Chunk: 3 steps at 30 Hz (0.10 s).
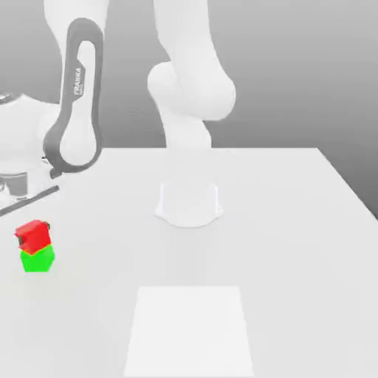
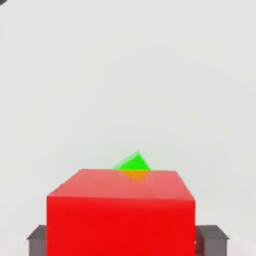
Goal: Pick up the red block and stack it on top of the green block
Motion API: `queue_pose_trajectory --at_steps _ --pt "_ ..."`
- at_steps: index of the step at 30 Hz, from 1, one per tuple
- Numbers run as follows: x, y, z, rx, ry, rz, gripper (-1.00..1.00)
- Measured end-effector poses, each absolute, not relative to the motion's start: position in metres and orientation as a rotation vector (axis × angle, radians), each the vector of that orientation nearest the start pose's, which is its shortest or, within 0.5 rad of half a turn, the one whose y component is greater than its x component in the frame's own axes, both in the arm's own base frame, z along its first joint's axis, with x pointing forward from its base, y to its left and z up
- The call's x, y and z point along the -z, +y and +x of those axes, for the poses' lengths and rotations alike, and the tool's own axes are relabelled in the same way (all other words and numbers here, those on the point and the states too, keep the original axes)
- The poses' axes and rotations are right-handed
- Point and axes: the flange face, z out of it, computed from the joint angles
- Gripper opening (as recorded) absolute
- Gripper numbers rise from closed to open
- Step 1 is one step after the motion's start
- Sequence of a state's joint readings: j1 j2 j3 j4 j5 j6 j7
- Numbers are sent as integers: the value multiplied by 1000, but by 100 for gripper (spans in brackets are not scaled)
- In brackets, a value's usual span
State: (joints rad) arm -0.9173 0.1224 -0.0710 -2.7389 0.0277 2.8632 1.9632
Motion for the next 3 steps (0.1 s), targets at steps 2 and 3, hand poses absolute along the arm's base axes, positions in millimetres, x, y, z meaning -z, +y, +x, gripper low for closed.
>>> queue_pose_trajectory --at_steps 2,3 --pt "-180 -330 214 2 3131 -258 100" --pt "-184 -331 215 2 3131 -257 100"
